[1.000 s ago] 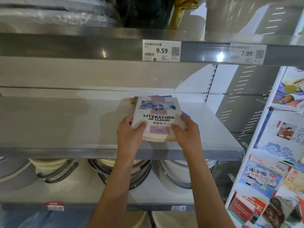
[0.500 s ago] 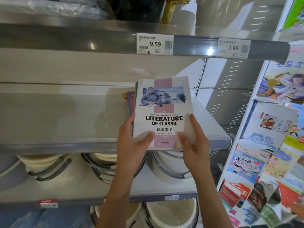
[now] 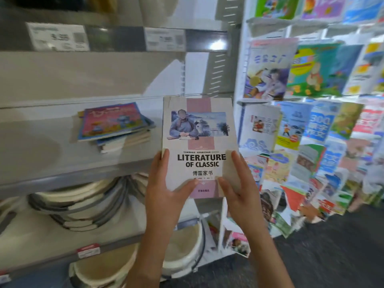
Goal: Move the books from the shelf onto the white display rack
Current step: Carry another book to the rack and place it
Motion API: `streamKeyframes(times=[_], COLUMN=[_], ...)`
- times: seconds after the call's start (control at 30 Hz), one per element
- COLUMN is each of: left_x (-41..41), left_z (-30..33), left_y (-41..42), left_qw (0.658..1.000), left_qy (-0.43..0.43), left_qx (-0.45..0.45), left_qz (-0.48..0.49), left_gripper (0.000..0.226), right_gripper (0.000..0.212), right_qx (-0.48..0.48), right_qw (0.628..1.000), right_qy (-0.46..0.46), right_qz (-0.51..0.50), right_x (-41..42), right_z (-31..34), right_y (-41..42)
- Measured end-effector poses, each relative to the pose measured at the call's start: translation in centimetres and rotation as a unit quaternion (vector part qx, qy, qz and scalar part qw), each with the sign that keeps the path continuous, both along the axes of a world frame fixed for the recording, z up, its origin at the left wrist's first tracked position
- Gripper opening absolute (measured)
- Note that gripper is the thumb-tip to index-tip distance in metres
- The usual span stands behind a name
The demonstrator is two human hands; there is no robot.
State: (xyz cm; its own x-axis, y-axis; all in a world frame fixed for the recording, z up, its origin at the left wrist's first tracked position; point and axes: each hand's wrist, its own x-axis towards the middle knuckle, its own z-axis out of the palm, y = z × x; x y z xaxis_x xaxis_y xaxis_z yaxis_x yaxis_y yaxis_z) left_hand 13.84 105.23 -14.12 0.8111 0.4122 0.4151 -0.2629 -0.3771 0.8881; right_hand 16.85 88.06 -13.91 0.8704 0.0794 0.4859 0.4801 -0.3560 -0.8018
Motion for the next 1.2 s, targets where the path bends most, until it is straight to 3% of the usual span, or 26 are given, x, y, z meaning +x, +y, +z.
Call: streamKeyframes(times=[0.47, 0.6, 0.83, 1.2], left_x=[-1.3, -1.5, -0.4, 7.0], left_z=[-2.1, -1.9, -2.5, -4.6], left_y=[-29.2, -35.9, -46.4, -64.6], left_qw=[0.985, 0.973, 0.946, 0.899], left_qy=[-0.04, -0.051, -0.069, -0.073], left_qx=[0.065, 0.084, 0.116, 0.086], left_qz=[-0.155, -0.207, -0.294, -0.424], left_gripper=[0.087, 0.095, 0.089, 0.092], right_gripper=[0.052, 0.056, 0.057, 0.058], right_qx=[-0.002, 0.003, 0.05, 0.034], right_qw=[0.991, 0.981, 0.96, 0.925], right_qy=[-0.027, -0.026, -0.002, 0.009], right_qz=[-0.132, -0.193, -0.275, -0.379], right_x=[-7.1, -9.2, -11.9, -7.8], right_z=[-1.3, -1.2, -2.0, -3.6], right_y=[-29.5, -35.8, -44.9, -60.8])
